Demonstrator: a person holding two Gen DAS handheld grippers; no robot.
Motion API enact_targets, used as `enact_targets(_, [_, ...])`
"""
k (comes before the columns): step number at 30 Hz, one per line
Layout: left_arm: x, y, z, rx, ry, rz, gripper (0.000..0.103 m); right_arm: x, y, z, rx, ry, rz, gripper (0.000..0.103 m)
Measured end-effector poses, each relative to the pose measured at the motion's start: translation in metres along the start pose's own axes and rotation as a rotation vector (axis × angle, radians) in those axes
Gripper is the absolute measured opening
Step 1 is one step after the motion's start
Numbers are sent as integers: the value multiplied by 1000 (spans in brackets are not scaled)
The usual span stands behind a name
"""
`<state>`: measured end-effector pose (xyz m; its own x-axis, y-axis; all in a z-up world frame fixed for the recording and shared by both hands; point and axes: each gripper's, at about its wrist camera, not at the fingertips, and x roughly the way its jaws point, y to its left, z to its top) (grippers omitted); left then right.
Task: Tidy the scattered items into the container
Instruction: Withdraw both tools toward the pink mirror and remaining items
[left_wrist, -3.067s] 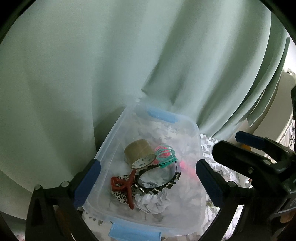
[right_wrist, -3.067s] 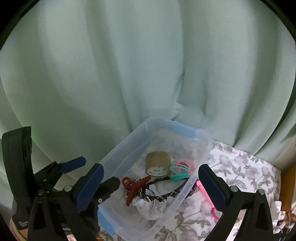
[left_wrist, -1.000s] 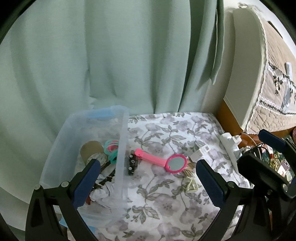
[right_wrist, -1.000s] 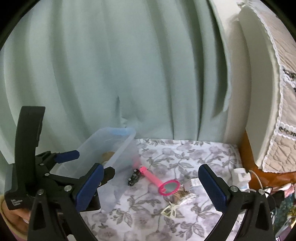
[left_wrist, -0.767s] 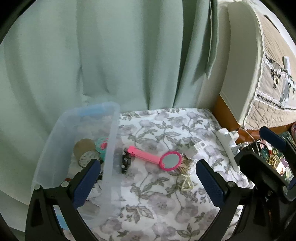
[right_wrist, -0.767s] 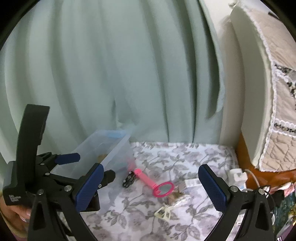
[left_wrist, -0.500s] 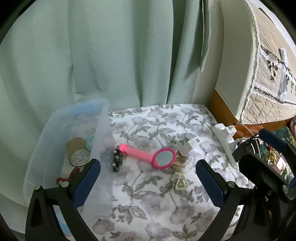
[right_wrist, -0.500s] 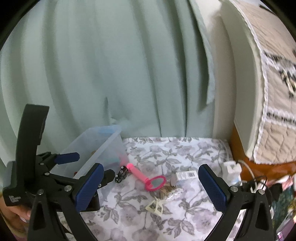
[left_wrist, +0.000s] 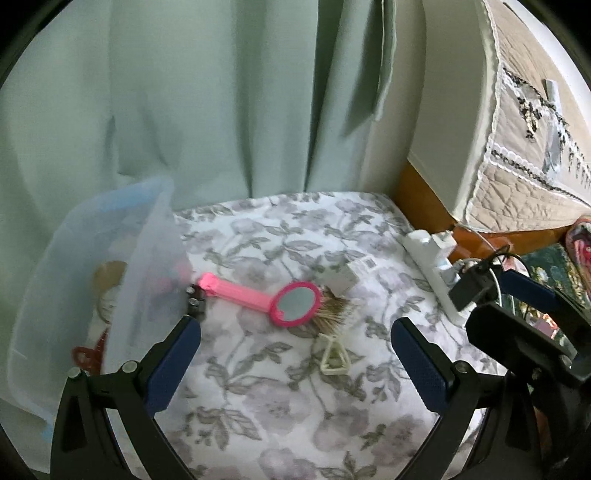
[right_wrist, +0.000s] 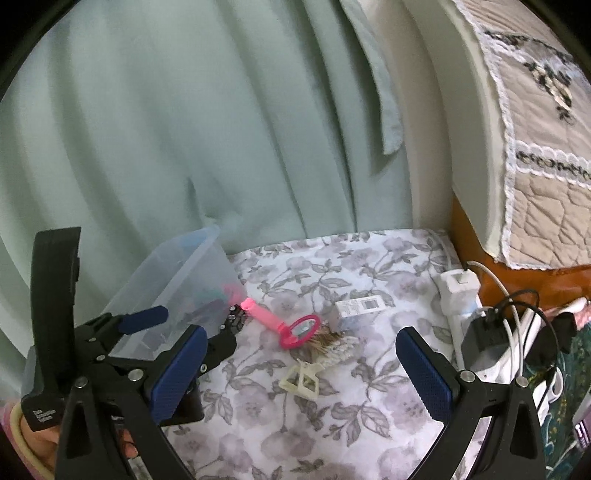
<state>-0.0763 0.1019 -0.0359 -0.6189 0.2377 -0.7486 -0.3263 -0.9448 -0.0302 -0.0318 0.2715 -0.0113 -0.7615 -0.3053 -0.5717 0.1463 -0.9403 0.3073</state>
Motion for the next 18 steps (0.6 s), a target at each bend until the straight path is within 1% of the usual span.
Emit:
enact_targets(3, [7,-6,-4,11,15,-39,103,3,-3,-4,-5,-6,-3,103])
enact_targets(6, [14,-12,-8,23,29,-79,103,11,-5,-7,1,36,18,103])
enact_targets(9, [23,-15,-13,35,54,-72,103,17,-7,-12,-10,79,20,103])
enact_targets(13, [38,-10,-19,-5,108,-69,103,21,-11,-17,-25,104,-1,103])
enact_targets(18, [59,-2,-27,-69,173,-67,102,28,-20,-20,-29,123,-55,103])
